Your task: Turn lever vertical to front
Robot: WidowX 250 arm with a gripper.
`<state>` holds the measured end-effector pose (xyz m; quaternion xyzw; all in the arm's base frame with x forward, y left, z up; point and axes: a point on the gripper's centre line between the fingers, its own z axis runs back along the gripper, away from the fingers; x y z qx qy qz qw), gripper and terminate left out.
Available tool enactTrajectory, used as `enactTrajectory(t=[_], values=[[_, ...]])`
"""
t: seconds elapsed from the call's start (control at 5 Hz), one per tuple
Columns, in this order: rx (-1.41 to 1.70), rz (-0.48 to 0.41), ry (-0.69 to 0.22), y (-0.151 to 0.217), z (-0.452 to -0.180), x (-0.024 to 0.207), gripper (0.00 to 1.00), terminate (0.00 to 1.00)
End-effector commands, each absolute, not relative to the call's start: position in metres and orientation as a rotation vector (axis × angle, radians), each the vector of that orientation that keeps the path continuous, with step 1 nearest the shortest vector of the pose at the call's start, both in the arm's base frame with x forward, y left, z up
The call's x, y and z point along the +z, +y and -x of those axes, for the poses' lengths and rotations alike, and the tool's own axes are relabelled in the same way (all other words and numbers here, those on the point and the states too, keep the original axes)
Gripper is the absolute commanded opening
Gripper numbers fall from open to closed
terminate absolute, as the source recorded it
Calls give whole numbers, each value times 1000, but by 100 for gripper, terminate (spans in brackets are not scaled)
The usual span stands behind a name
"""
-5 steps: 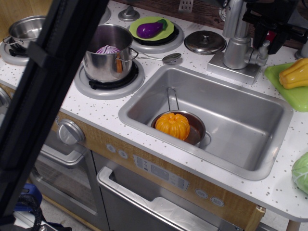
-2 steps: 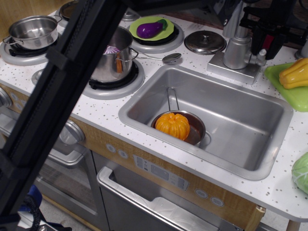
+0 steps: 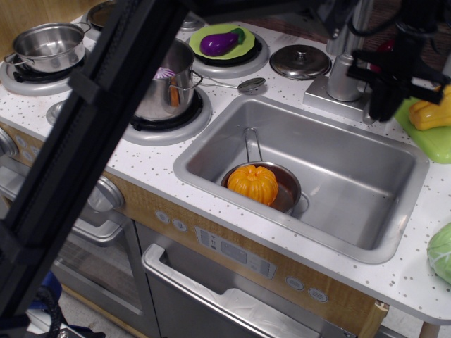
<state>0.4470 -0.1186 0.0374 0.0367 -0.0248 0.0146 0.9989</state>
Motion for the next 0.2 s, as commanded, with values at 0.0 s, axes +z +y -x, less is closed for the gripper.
enactTrajectory(t=[0.0], values=[[8, -102, -174, -119, -455, 91, 100, 100]])
